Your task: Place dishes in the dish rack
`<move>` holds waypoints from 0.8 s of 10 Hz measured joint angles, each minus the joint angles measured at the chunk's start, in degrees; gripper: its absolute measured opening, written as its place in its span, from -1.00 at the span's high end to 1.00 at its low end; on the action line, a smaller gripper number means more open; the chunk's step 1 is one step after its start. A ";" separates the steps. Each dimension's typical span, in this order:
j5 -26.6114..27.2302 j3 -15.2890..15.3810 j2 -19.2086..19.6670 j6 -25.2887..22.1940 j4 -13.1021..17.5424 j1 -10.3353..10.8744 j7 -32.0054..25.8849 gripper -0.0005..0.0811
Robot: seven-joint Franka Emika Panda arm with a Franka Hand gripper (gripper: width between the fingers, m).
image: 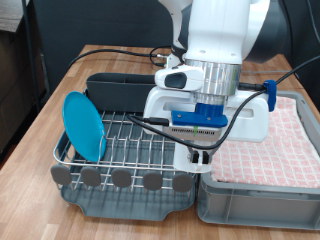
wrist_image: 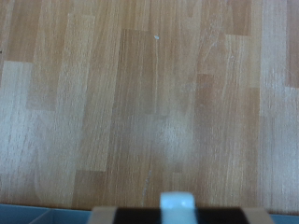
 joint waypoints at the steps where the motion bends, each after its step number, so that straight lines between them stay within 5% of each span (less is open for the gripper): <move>1: 0.64 0.40 0.54 -0.16 0.38 -0.39 -0.41 0.81; 8: 1.45 0.87 4.68 -3.32 3.46 -1.70 -1.50 0.81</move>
